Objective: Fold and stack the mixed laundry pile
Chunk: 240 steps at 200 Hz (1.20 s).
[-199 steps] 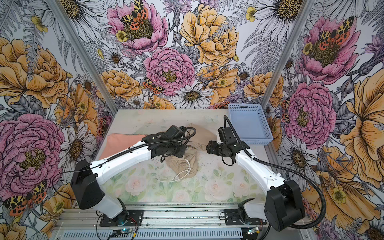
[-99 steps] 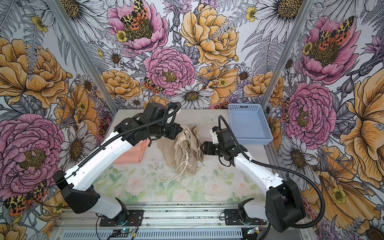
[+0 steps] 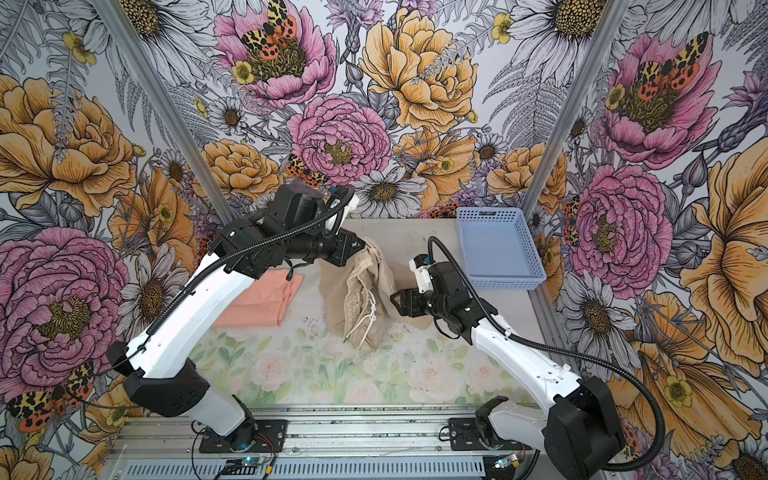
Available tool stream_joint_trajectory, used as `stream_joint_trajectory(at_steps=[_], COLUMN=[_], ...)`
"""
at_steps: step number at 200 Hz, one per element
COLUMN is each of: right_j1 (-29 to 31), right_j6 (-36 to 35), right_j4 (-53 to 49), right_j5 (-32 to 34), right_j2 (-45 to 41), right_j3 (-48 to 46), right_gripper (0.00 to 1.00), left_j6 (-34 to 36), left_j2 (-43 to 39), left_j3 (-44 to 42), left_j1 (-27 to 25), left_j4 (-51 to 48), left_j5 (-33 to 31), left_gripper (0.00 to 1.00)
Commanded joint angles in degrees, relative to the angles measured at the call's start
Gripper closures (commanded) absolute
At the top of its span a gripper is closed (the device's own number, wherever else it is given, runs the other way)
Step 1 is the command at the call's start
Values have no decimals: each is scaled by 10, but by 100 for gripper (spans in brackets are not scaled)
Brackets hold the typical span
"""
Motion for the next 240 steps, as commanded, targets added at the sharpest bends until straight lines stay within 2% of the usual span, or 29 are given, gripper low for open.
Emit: stream_joint_trajectory(at_steps=[1, 15, 43, 95, 104, 111, 125, 128, 134, 144, 168, 193, 240], right_j1=[0, -1, -25, -34, -32, -30, -31, -30, -30, -32, -34, -36, -37], right_j6=[-55, -78, -96, -93, -92, -95, -92, -91, -88, -85, -97, -120, -134], right_j4=[16, 8, -4, 61, 80, 90, 88, 85, 78, 57, -38, -155, -300], right_j5=[-19, -22, 27, -20, -32, -39, -31, -27, -13, 23, 92, 168, 262], right_j2=[-22, -25, -21, 59, 73, 83, 90, 87, 76, 44, -58, -144, -219], right_j3=[5, 3, -29, -50, -56, -58, -54, -52, -51, -50, -14, 65, 237], right_gripper=[25, 23, 21, 22, 26, 35, 63, 74, 87, 100, 100, 100, 100], left_j6=[27, 29, 31, 39, 39, 40, 42, 42, 44, 45, 46, 45, 32], left_j2=[-2, -6, -27, -60, -65, -68, -77, -80, -84, -95, -117, -128, -149], left_j3=[41, 52, 58, 22, 14, 10, 5, 4, 2, 1, 7, 23, 72], left_j1=[9, 14, 29, 50, 54, 57, 66, 68, 73, 85, 108, 108, 78], left_j4=[-29, -39, -44, -48, -47, -48, -48, -48, -48, -48, -48, -49, -48], left_j5=[18, 17, 18, 16, 13, 12, 8, 7, 4, 2, 10, 27, 29], left_gripper=[100, 100, 100, 100, 100, 100, 100, 100, 100, 100, 100, 100, 100])
